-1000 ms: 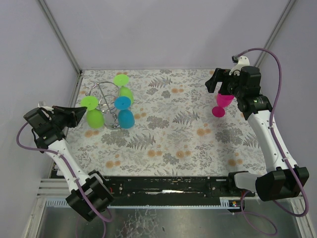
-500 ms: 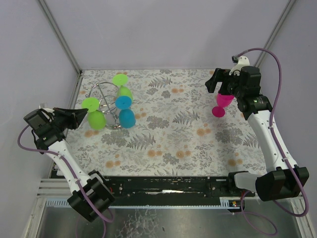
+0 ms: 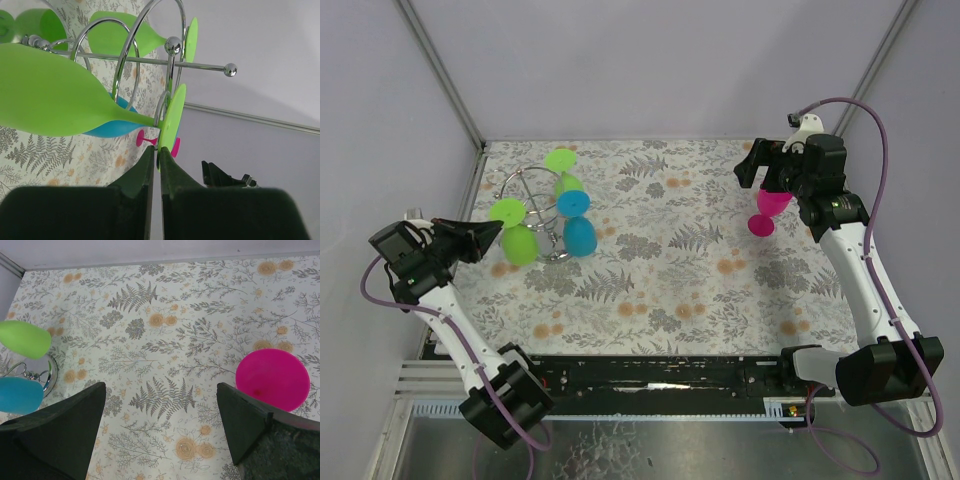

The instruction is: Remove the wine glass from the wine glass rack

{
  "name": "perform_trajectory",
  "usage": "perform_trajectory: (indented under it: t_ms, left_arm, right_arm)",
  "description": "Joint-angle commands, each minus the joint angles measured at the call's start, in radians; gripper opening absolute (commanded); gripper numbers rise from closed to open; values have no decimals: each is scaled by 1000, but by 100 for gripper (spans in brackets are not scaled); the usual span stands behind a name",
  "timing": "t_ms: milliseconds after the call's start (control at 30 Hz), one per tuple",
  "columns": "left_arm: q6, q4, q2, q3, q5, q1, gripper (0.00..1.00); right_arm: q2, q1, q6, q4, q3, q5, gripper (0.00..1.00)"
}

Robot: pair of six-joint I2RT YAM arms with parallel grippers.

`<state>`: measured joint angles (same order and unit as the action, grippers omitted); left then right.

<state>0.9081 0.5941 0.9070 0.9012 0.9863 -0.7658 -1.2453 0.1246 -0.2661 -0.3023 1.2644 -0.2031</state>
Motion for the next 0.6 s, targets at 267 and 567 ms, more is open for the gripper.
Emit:
perform_trajectory:
  t_ms: [267,567]
  left_arm:
    - [-51,32,-51,-23,85,-7,12]
    - [-78,52,-50,-32,89,-7,7]
  right_arm:
    - [29,9,-4,43,7,-18,99]
    - [28,9,-6,44,6,-19,99]
